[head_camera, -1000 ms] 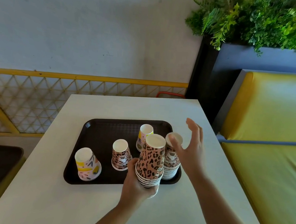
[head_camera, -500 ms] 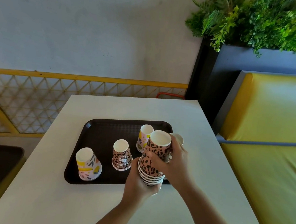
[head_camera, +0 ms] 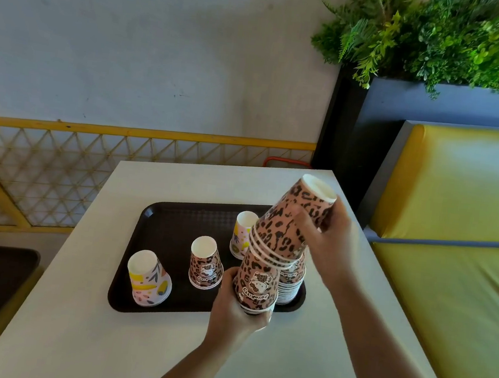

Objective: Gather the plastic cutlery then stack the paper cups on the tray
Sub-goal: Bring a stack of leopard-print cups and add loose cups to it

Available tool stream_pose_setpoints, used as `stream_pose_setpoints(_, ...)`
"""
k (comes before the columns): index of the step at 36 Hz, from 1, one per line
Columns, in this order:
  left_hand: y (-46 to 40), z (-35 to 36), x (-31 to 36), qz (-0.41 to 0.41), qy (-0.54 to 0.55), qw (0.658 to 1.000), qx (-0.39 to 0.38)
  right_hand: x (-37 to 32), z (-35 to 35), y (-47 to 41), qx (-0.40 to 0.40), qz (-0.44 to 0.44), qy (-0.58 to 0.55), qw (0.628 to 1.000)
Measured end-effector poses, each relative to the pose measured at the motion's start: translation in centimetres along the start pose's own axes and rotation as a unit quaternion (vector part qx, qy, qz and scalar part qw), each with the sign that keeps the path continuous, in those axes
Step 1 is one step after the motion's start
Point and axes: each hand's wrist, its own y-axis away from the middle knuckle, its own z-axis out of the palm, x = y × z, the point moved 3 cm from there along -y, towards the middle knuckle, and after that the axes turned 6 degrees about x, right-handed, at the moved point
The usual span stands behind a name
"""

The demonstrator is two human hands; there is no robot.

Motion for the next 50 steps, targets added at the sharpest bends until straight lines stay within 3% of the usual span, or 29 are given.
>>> stream_pose_setpoints(7,-0.1,-0.2,0.0,-0.008,-0.008,1.000,0.011,-1.1,-1.7,-2.3,0.107,-0.083,0.077,0.988)
stream_pose_setpoints(20,-0.4,-0.6,0.7,0.013,-0.016,1.000,0.022,4.9,0.8,-0.2,0.009,0.000,0.171,0.985)
stream_pose_setpoints(26,-0.5,-0.5,0.5,0.004,-0.017,1.000,0.022,3.3,0.8,1.8,0.024,-0.069,0.148,0.986)
stream_pose_setpoints(29,-0.5,-0.4,0.7,0.006,-0.015,1.000,0.022,2.8,1.6,3.1,-0.017,-0.097,0.120,0.988)
stream_pose_setpoints(35,-0.2,-0.3,1.4,0.012,-0.007,1.000,0.024,3.4,3.1,4.8,-0.097,-0.018,0.109,0.989)
stream_pose_setpoints(42,0.0,-0.3,1.6,0.016,-0.004,1.000,0.024,3.1,2.9,4.8,-0.069,0.003,0.087,0.994)
stream_pose_setpoints(50,0.3,-0.3,1.5,0.022,-0.005,1.000,0.013,0.7,1.6,2.7,-0.027,-0.030,0.059,0.997)
